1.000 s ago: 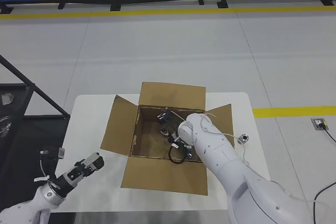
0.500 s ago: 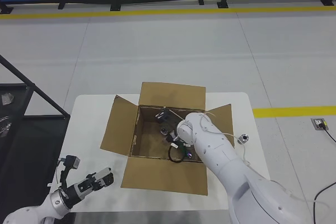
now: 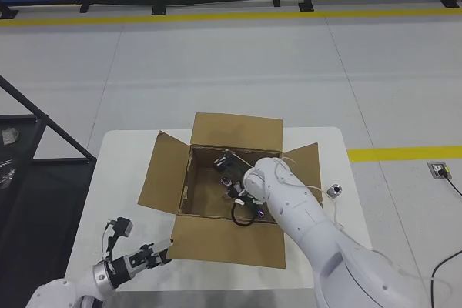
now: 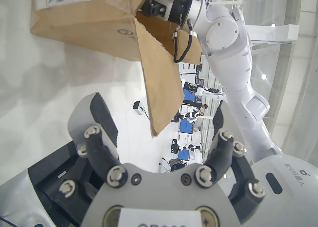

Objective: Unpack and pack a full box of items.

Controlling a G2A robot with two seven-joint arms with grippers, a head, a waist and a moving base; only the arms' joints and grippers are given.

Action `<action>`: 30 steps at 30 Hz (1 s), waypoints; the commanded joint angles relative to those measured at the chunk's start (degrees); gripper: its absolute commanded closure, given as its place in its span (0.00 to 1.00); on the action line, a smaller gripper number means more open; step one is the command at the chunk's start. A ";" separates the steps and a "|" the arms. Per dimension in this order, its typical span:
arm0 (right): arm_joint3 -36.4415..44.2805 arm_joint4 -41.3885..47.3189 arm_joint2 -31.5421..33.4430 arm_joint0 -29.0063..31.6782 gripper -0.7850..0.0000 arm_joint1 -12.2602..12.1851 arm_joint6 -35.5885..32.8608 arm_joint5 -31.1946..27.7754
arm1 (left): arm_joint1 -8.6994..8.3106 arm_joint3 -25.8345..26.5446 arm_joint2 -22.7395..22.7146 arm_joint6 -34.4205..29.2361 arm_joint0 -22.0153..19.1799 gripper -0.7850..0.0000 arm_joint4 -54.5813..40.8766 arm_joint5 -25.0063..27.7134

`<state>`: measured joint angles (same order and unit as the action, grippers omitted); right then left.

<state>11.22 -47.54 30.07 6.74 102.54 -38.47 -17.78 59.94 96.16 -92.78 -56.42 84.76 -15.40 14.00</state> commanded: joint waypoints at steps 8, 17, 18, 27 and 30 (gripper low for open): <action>0.06 -0.37 0.63 0.41 0.08 -0.30 -0.34 -0.47 | -0.01 -1.13 2.47 -1.01 -0.38 0.97 -1.18 2.36; 0.48 -0.70 1.18 0.63 0.08 -0.41 -1.60 -0.78 | -0.34 -1.17 2.45 -3.15 0.96 1.00 -2.82 4.37; 0.56 -0.79 1.21 0.64 0.08 -0.41 -1.81 -0.94 | -0.38 -1.07 2.38 -3.23 1.17 1.00 -2.84 4.51; 1.14 -1.17 1.52 0.61 0.34 -0.20 -4.41 -2.28 | -0.79 0.21 1.12 -3.84 3.73 1.00 -3.65 6.59; 1.36 -1.33 1.51 0.70 0.49 0.03 -5.84 -2.66 | -0.92 0.11 0.79 -4.01 4.22 1.00 -3.79 6.81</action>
<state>12.50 -48.80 31.59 7.38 102.48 -43.90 -20.47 59.06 96.35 -91.92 -60.37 88.84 -19.15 20.81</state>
